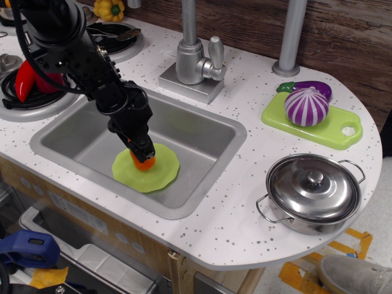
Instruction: Put carrot on plate
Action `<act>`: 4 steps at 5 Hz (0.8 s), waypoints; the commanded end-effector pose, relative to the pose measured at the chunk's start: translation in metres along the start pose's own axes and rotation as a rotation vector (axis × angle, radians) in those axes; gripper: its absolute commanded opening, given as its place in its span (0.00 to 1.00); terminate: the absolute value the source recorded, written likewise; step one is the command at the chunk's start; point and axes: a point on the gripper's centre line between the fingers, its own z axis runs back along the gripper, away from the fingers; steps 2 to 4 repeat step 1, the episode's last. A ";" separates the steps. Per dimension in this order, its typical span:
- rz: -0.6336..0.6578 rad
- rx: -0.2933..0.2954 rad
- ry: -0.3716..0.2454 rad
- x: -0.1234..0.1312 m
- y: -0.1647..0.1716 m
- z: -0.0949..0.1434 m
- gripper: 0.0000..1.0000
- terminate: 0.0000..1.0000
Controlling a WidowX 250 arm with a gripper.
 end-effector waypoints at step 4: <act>-0.003 0.037 -0.028 0.007 0.009 0.013 1.00 1.00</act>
